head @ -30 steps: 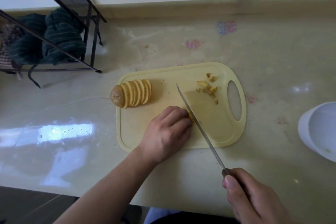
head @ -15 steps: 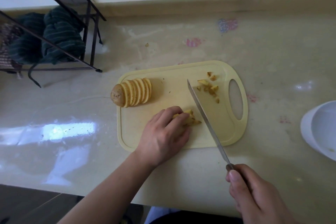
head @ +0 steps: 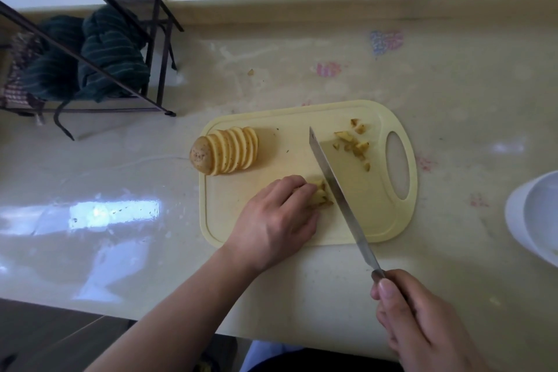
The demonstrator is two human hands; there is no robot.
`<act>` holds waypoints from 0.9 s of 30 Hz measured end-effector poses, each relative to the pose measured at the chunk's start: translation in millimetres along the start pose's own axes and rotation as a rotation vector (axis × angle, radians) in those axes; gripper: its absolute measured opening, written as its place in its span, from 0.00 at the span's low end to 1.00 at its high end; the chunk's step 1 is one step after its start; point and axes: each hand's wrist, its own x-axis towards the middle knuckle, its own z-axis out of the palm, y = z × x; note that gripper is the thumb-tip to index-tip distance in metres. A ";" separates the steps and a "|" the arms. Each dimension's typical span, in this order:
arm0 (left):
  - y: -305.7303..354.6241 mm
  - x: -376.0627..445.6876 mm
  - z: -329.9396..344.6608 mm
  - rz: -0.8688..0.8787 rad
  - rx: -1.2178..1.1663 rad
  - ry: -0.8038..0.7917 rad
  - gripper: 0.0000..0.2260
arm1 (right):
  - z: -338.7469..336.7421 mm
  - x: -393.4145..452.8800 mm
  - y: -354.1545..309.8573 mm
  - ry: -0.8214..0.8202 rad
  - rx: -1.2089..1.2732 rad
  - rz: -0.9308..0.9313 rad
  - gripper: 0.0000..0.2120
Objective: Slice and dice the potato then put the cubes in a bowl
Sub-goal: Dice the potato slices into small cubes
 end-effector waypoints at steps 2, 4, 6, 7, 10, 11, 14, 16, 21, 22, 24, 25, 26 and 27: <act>0.0 0.8 -1.8 0.022 0.053 -0.011 0.15 | -1.8 -3.0 -0.5 0.000 -0.019 -0.006 0.37; -1.4 2.0 -1.6 0.058 0.061 -0.006 0.13 | -1.6 -6.4 -0.8 -0.012 -0.038 -0.009 0.37; -3.0 3.6 0.7 0.108 0.029 0.001 0.09 | -0.2 -9.4 -2.0 -0.018 -0.069 -0.019 0.34; -3.6 4.2 1.9 0.128 0.011 0.003 0.07 | 0.4 -10.7 -3.1 -0.010 -0.088 -0.022 0.31; -6.1 4.9 4.0 0.147 -0.026 0.016 0.04 | 1.2 -13.4 -5.8 0.009 -0.106 -0.024 0.32; -7.0 4.5 4.2 0.146 -0.035 0.020 0.04 | 1.5 -14.4 -6.2 0.012 -0.111 -0.026 0.31; -9.5 1.9 5.8 0.143 -0.053 0.043 0.04 | 1.5 -16.1 -5.6 0.025 -0.127 -0.029 0.23; -10.1 1.0 6.7 0.136 -0.063 0.057 0.04 | 1.5 -17.7 -5.0 0.039 -0.151 -0.035 0.21; -10.5 1.7 6.1 0.138 -0.092 0.050 0.04 | 2.3 -19.1 -4.8 0.053 -0.169 -0.039 0.20; -11.0 1.8 5.9 0.138 -0.096 0.049 0.04 | 2.4 -18.7 -4.8 0.051 -0.177 -0.042 0.20; -12.0 2.2 6.4 0.144 -0.095 0.052 0.04 | 2.6 -18.5 -5.5 0.035 -0.182 -0.044 0.20; -12.4 2.4 6.9 0.148 -0.095 0.053 0.04 | 2.6 -18.0 -5.8 0.029 -0.182 -0.045 0.20; -12.9 2.6 7.3 0.152 -0.098 0.054 0.04 | 2.9 -17.0 -5.7 0.027 -0.188 -0.047 0.20; -13.6 2.7 7.4 0.156 -0.102 0.054 0.04 | 2.6 -16.0 -5.8 0.022 -0.200 -0.049 0.20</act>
